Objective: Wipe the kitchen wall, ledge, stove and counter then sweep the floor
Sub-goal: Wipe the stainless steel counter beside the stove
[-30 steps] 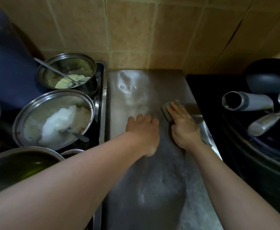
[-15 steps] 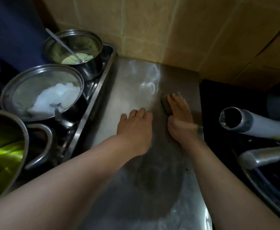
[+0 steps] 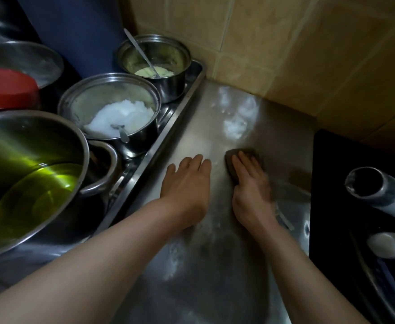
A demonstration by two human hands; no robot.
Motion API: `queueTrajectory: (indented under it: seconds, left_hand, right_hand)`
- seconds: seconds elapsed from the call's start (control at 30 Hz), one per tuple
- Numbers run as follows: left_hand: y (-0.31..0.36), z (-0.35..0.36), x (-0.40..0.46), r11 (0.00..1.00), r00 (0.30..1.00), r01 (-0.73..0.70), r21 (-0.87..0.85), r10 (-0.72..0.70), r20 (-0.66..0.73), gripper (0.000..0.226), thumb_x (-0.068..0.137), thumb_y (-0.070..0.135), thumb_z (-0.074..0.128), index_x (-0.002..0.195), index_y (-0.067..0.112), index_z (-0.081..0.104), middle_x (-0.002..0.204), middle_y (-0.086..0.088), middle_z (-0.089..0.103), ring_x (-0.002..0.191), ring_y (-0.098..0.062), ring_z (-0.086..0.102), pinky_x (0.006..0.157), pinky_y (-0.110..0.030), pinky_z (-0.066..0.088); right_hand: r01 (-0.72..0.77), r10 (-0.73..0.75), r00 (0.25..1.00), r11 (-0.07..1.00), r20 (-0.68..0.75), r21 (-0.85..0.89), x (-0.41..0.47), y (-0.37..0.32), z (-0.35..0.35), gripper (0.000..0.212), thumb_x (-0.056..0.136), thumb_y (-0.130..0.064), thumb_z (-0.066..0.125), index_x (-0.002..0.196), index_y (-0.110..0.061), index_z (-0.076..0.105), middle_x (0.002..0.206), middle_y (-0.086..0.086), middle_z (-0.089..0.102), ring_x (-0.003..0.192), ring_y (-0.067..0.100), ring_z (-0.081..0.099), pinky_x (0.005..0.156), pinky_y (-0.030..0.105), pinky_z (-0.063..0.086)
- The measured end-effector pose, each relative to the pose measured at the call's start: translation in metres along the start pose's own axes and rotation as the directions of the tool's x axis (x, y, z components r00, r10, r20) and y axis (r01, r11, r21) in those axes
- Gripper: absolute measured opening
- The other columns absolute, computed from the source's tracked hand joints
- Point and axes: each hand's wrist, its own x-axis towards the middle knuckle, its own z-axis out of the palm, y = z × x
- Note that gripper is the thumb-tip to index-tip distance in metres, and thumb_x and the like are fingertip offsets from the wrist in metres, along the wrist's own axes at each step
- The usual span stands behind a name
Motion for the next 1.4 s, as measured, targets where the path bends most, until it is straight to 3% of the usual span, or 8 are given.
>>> queueTrajectory:
  seconds: [0.27, 0.5, 0.7, 0.83, 0.9, 1.13, 1.3, 1.4]
  left_hand:
    - [-0.004, -0.006, -0.001, 0.997, 0.999, -0.054, 0.047, 0.054, 0.007, 0.072, 0.09, 0.017, 0.051, 0.149, 0.018, 0.01, 0.158, -0.001, 0.003, 0.144, -0.021, 0.007, 0.115, -0.041, 0.011]
    - [-0.013, -0.008, -0.012, 0.998, 0.999, -0.021, 0.057, 0.022, -0.029, 0.067, 0.092, 0.02, 0.046, 0.148, 0.018, 0.011, 0.157, -0.001, 0.005, 0.144, -0.02, 0.008, 0.115, -0.039, 0.012]
    - [-0.021, -0.018, -0.02, 0.994, 0.997, 0.003, 0.105, 0.005, -0.077, 0.065, 0.089, 0.018, 0.049, 0.146, 0.016, 0.018, 0.154, -0.003, 0.013, 0.141, -0.023, 0.015, 0.112, -0.038, 0.016]
    - [-0.024, -0.021, -0.027, 0.991, 0.993, 0.009, 0.137, 0.008, -0.122, 0.066, 0.09, 0.02, 0.047, 0.147, 0.016, 0.015, 0.155, -0.003, 0.012, 0.141, -0.022, 0.014, 0.112, -0.037, 0.015]
    - [-0.025, -0.022, -0.031, 0.989, 0.992, 0.017, 0.15, 0.002, -0.129, 0.067, 0.09, 0.019, 0.046, 0.148, 0.016, 0.012, 0.156, -0.002, 0.009, 0.143, -0.02, 0.009, 0.113, -0.035, 0.012]
    - [-0.034, -0.029, -0.043, 0.983, 0.989, 0.083, 0.162, -0.061, -0.134, 0.071, 0.089, 0.017, 0.05, 0.148, 0.015, 0.01, 0.158, -0.004, -0.001, 0.145, -0.023, 0.0, 0.116, -0.039, 0.009]
    - [-0.038, -0.027, -0.054, 0.984, 0.984, 0.141, 0.107, -0.127, -0.128, 0.072, 0.091, 0.009, 0.04, 0.15, 0.013, -0.001, 0.158, -0.003, -0.012, 0.145, -0.021, -0.009, 0.116, -0.033, 0.002]
    - [-0.042, -0.021, -0.061, 0.978, 0.972, 0.192, 0.086, -0.178, -0.153, 0.075, 0.091, 0.009, 0.04, 0.15, 0.012, -0.005, 0.158, -0.001, -0.013, 0.146, -0.02, -0.007, 0.117, -0.031, 0.005]
  right_hand:
    - [-0.168, 0.169, 0.986, 0.984, -0.004, 0.051, 0.034, 0.013, -0.011, 0.065, 0.087, 0.0, 0.042, 0.148, -0.014, 0.027, 0.157, 0.004, 0.016, 0.146, 0.019, 0.009, 0.115, 0.02, -0.002]
    - [0.156, -0.187, 0.974, 0.963, 0.131, 0.218, -0.015, -0.014, -0.006, 0.069, 0.073, -0.012, 0.037, 0.142, -0.014, 0.042, 0.151, 0.003, 0.032, 0.144, 0.016, 0.021, 0.12, 0.031, 0.01]
    - [-0.007, -0.009, 0.994, 0.99, 0.112, 0.142, 0.051, -0.016, -0.006, 0.068, 0.086, 0.0, 0.044, 0.149, -0.019, 0.025, 0.158, 0.001, 0.012, 0.146, 0.015, 0.004, 0.12, 0.03, 0.003]
    - [0.231, -0.252, 0.966, 0.938, 0.052, 0.259, 0.0, -0.045, -0.003, 0.061, 0.081, -0.007, 0.035, 0.141, -0.013, 0.04, 0.151, 0.007, 0.031, 0.142, 0.014, 0.015, 0.119, 0.028, 0.003]
    - [0.289, -0.325, 0.941, 0.917, 0.094, 0.277, -0.011, -0.046, -0.001, 0.064, 0.079, -0.016, 0.027, 0.141, -0.014, 0.041, 0.15, 0.004, 0.032, 0.138, 0.006, 0.014, 0.116, 0.016, -0.003]
    - [0.191, -0.204, 0.977, 0.969, 0.071, 0.158, 0.058, -0.04, 0.006, 0.066, 0.082, 0.001, 0.047, 0.145, -0.012, 0.033, 0.155, 0.009, 0.023, 0.146, 0.019, 0.011, 0.117, 0.024, -0.007]
    - [0.36, -0.41, 0.903, 0.885, 0.127, 0.295, 0.013, -0.051, 0.011, 0.061, 0.081, -0.015, 0.029, 0.141, -0.013, 0.041, 0.151, 0.005, 0.031, 0.144, 0.016, 0.018, 0.119, 0.029, 0.0]
    - [0.335, -0.389, 0.905, 0.901, 0.172, 0.274, 0.049, -0.049, 0.011, 0.063, 0.082, -0.002, 0.043, 0.144, -0.014, 0.037, 0.154, 0.006, 0.027, 0.145, 0.016, 0.014, 0.116, 0.019, -0.006]
